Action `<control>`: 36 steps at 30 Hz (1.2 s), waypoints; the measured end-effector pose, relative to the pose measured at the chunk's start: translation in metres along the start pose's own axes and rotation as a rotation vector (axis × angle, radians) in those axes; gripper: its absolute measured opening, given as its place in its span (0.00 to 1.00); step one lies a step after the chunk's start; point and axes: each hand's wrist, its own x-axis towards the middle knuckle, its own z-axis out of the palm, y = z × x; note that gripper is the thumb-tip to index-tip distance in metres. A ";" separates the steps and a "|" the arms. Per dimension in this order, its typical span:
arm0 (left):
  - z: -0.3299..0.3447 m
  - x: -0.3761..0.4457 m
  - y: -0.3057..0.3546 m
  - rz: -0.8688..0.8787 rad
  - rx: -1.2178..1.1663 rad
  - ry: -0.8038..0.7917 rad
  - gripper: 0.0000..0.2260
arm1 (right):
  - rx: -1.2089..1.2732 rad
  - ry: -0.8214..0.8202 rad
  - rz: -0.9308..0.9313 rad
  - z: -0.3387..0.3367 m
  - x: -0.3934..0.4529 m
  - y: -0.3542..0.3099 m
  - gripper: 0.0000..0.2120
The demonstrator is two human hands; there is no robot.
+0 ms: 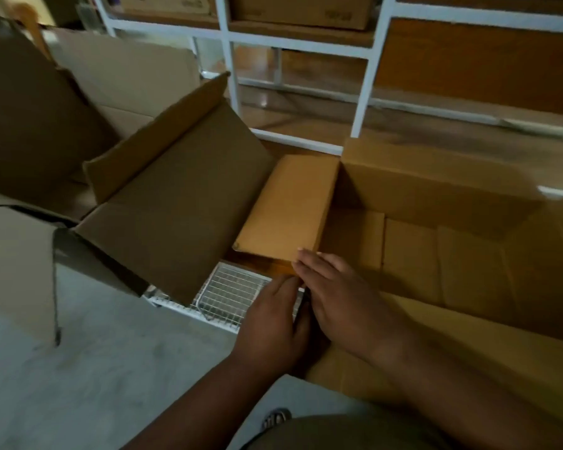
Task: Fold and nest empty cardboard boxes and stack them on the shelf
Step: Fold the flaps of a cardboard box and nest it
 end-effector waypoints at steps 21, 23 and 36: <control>-0.002 -0.010 0.085 -0.455 0.141 -0.079 0.20 | 0.029 0.376 0.636 -0.043 -0.193 0.070 0.13; -0.004 -0.015 0.092 -0.521 0.145 -0.034 0.17 | 0.026 0.446 0.750 -0.045 -0.219 0.079 0.14; -0.003 0.019 0.048 -0.728 -0.165 -0.094 0.24 | 0.434 0.498 1.360 -0.057 -0.299 0.139 0.35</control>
